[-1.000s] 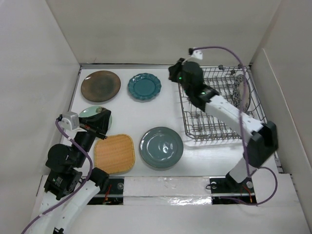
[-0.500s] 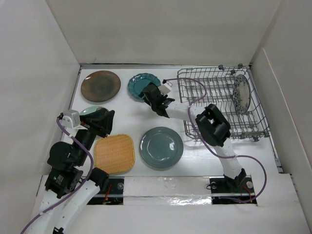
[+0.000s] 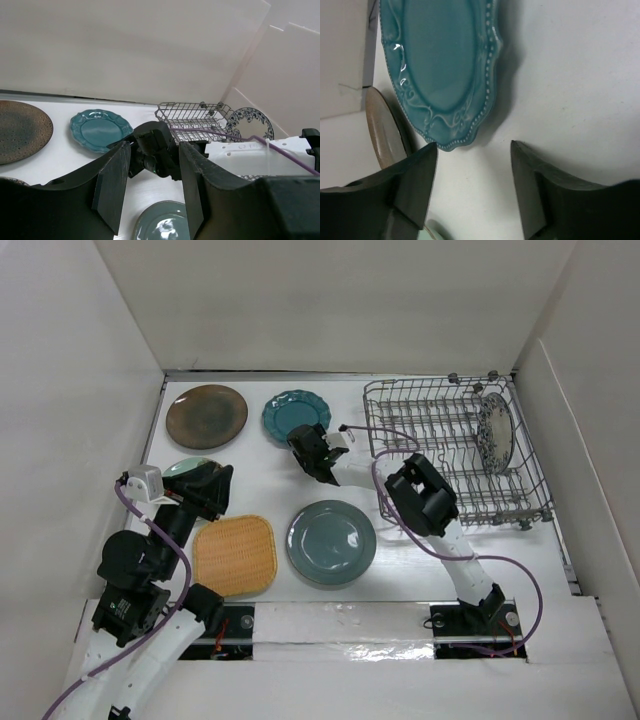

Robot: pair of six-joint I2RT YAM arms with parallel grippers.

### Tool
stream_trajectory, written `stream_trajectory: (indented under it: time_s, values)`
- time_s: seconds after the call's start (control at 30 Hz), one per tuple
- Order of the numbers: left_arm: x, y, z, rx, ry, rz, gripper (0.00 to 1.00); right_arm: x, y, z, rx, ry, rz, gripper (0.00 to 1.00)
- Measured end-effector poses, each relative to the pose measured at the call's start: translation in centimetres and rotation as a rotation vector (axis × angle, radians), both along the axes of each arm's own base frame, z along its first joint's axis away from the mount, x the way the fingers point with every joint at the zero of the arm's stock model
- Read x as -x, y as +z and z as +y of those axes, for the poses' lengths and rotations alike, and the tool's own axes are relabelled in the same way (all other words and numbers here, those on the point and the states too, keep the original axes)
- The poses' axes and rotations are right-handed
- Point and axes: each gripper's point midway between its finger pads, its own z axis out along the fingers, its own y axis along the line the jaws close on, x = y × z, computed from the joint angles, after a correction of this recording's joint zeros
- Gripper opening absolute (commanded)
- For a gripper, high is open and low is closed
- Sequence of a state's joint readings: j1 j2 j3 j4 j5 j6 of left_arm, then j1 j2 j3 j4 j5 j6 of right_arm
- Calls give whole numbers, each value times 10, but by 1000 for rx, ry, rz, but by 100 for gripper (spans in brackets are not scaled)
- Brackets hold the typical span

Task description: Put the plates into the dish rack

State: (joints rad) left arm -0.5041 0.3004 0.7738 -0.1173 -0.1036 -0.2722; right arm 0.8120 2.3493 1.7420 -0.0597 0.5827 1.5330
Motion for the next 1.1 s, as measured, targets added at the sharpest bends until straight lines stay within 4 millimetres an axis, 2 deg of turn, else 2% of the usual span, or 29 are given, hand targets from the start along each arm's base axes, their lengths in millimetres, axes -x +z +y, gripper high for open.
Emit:
stream_trajectory:
  time_s: [0.47, 0.6, 0.73, 1.1]
  values:
    - [-1, -1, 1, 3, 10, 8, 38, -13, -6, 8, -210, -134, 15, 54]
    - [-1, -2, 1, 2, 11, 10, 37, -18, -9, 5, -237, -169, 8, 43]
    - [-1, -2, 1, 2, 12, 11, 37, -20, -11, 4, -261, -193, 0, 42]
    - [-2, -3, 1, 0, 14, 15, 35, -24, -14, -1, -263, -233, -24, 22]
